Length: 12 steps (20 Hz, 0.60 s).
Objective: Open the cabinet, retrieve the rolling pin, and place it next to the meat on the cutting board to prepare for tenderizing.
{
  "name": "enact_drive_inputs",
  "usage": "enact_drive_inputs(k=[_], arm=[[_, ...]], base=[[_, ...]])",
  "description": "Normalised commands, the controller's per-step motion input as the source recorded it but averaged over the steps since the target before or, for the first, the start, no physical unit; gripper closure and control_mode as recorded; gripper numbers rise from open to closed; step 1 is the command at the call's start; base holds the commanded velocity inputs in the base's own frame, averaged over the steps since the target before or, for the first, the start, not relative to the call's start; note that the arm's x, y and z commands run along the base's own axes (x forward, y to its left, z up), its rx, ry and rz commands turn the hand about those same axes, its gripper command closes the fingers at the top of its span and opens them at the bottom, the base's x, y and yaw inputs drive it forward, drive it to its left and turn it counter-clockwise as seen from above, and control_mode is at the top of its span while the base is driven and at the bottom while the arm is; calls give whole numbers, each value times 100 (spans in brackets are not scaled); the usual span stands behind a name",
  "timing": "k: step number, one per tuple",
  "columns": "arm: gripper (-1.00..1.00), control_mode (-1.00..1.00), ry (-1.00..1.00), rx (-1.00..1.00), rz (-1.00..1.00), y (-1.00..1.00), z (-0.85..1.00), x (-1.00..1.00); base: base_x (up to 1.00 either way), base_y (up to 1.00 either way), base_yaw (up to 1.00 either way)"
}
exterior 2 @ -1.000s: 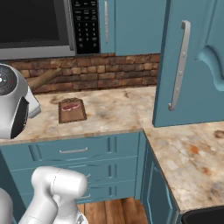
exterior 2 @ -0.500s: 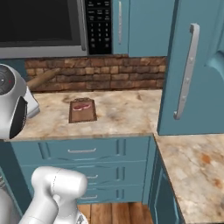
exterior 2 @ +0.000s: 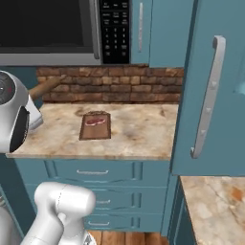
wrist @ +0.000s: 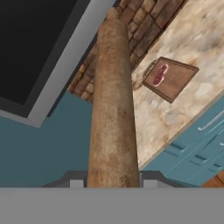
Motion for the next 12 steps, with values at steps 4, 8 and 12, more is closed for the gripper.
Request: enact_drive_inputs(k=[4,8,12], arm=[[100,100,0,0,0,0,0,0],[100,100,0,0,0,0,0,0],[100,100,0,0,0,0,0,0]], base=[[45,-23,22],[41,-27,23],[45,-31,23]])
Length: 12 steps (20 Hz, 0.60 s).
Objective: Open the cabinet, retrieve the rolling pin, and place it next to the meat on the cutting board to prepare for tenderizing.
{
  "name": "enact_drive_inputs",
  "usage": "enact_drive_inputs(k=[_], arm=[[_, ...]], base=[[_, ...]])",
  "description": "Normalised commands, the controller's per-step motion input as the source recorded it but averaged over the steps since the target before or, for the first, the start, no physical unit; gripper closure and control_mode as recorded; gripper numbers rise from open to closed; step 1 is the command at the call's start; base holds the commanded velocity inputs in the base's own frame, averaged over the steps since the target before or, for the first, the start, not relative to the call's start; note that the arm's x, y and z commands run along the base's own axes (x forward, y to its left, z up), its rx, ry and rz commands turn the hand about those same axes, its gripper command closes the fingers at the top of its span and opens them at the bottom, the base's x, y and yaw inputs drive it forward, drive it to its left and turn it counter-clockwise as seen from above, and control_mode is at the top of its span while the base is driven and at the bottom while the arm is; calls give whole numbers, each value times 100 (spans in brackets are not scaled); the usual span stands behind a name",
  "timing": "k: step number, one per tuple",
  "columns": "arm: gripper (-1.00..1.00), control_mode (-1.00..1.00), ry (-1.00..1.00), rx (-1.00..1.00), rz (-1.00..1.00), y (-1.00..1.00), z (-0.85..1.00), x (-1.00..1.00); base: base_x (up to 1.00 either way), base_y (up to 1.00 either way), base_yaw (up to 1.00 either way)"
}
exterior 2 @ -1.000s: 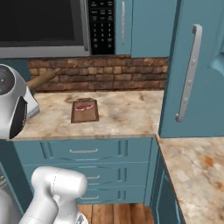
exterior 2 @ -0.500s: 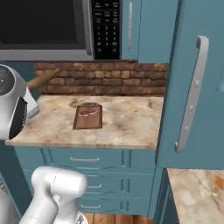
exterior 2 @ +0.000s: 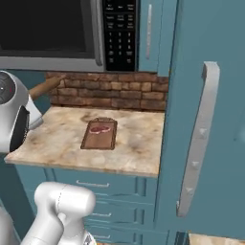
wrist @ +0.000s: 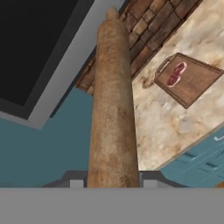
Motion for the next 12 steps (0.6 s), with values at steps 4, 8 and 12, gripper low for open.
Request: enact_drive_inputs(k=[4,8,12], arm=[[100,100,0,0,0,0,0,0],[100,100,0,0,0,0,0,0],[100,100,0,0,0,0,0,0]], base=[[52,-35,22],[55,-41,21],[46,-22,16]])
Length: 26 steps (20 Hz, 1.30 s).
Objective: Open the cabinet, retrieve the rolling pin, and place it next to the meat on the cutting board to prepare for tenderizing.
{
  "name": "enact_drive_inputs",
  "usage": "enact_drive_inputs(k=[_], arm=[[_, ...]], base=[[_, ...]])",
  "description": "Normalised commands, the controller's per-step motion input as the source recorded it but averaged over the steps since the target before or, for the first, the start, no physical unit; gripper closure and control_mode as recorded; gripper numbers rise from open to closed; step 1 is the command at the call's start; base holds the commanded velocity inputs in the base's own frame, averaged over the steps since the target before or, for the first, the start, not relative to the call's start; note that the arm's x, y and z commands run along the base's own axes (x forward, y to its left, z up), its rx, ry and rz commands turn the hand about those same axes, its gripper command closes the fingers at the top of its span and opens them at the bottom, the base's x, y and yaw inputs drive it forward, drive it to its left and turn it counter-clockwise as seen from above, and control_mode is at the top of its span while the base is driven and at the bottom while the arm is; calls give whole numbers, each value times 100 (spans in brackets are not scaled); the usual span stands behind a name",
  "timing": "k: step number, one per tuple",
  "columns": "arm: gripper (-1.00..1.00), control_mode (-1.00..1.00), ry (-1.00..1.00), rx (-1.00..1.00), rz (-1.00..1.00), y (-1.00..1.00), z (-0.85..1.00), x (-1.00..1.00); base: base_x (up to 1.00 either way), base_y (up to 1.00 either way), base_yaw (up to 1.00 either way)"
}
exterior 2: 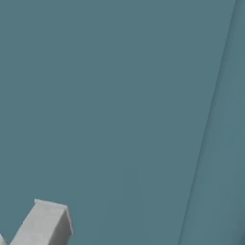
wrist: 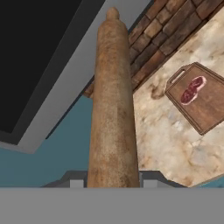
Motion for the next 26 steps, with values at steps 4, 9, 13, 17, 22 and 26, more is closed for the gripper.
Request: enact_drive_inputs(k=[4,9,13,17,22,26], arm=[[100,100,0,0,0,0,0,0],[100,100,0,0,0,0,0,0],[100,100,0,0,0,0,0,0],[100,100,0,0,0,0,0,0],[100,-100,0,0,0,-8,-33,-29],[100,-100,2,-2,-4,-3,-46,-32]], base=[[13,-4,3],[0,0,0],[0,0,0],[0,-1,0],[0,0,0],[0,0,0]])
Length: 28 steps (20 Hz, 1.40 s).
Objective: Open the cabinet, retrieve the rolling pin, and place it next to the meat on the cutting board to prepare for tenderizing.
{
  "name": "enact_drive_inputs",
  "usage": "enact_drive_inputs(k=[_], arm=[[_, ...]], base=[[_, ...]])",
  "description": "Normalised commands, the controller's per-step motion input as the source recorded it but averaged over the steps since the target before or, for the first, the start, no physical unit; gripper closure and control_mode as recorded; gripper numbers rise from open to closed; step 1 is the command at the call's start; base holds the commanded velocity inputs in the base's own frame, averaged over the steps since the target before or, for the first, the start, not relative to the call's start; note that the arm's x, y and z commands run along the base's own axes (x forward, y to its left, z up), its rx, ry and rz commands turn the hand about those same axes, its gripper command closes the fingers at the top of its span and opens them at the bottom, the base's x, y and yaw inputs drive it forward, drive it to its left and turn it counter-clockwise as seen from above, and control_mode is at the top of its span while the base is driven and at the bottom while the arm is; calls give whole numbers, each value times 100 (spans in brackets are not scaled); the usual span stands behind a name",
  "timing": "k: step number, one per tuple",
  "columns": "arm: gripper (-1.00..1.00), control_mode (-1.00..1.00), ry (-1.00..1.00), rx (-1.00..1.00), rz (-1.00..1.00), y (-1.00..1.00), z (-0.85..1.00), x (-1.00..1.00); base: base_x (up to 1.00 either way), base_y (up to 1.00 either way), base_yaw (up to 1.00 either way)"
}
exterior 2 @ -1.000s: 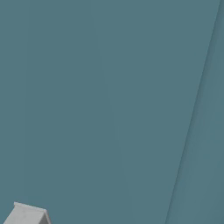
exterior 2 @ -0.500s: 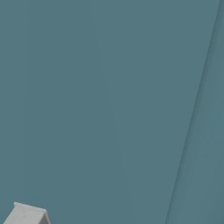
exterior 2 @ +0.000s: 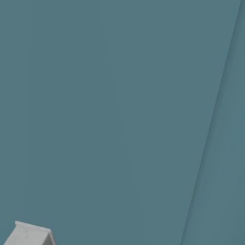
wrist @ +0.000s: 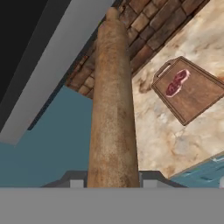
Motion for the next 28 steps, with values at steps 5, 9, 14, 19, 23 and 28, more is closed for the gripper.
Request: enact_drive_inputs(k=[5,9,14,19,23,28], arm=[[100,-100,9,0,-10,-10,-32,-5],[100,-100,21,0,-9,-14,-36,43],[100,-100,26,-1,-9,-15,-44,53],[100,-100,12,1,-7,-16,-42,24],[100,-100,0,5,-6,-15,-49,1],[100,-100,-4,8,-10,-10,-49,5]], base=[[0,0,0],[0,0,0],[0,0,0],[0,0,0],[0,0,0],[0,0,0]])
